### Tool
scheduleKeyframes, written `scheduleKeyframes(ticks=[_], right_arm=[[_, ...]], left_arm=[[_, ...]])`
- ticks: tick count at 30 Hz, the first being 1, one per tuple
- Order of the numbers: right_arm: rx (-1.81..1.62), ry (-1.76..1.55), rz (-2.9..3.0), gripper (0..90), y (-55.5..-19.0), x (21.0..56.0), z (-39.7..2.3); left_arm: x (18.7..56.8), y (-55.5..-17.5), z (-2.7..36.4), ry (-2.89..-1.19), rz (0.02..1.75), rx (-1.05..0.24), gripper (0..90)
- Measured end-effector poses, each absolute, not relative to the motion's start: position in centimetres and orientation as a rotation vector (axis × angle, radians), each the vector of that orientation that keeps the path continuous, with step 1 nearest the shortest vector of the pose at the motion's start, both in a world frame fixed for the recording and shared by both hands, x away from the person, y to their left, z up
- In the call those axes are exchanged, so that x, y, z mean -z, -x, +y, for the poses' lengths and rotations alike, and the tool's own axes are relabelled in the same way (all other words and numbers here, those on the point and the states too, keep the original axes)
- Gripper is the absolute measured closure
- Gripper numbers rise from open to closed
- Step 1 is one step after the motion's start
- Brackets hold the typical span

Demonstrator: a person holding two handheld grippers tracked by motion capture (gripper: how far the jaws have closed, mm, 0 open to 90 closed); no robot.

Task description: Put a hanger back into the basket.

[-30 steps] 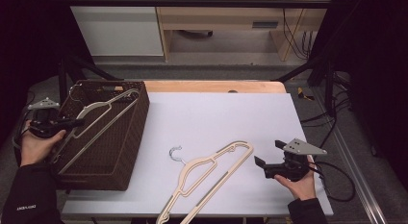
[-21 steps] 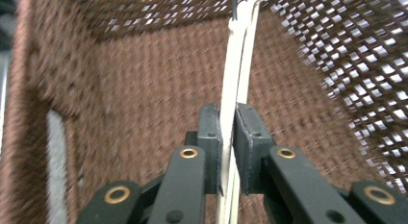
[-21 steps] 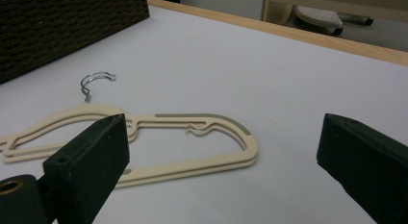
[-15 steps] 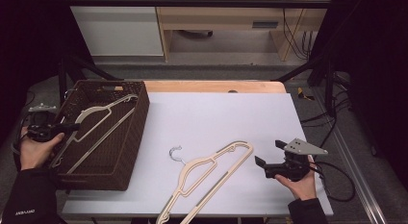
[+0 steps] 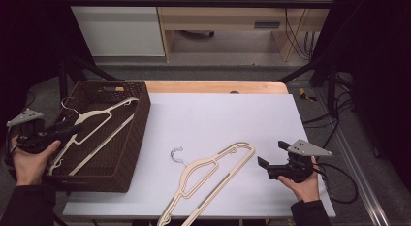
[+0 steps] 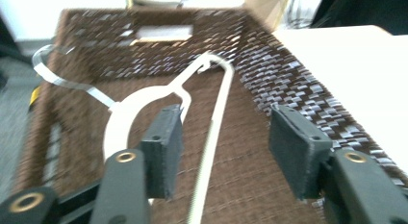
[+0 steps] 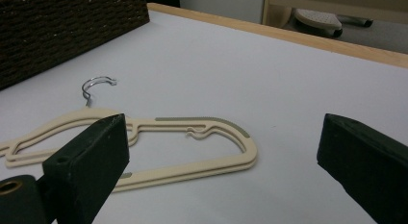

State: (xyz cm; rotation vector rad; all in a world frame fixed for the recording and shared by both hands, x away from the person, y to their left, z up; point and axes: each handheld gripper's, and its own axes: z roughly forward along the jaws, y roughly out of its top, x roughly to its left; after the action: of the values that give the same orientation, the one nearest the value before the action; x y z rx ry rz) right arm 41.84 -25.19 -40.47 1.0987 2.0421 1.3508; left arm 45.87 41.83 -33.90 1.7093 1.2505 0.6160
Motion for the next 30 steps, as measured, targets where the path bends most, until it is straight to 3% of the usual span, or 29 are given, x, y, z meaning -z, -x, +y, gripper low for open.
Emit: scheduleKeyframes(ticks=[6, 14, 30], right_arm=[[-1.359, -1.103, 2.033, 4.4, -41.8, 40.4, -25.3], [-1.366, -1.104, 2.023, 4.4, -41.7, 40.3, -25.4], [-1.359, -1.093, 2.041, 4.4, -41.8, 40.6, -24.9]], left_arm=[[33.5, -44.6, 38.5, -1.664, 1.129, -0.566, 27.1], [33.9, -42.9, 34.9, -1.650, 1.037, -0.542, 15.0], [34.6, -41.2, 29.5, -1.715, 0.937, -0.536, 10.1]])
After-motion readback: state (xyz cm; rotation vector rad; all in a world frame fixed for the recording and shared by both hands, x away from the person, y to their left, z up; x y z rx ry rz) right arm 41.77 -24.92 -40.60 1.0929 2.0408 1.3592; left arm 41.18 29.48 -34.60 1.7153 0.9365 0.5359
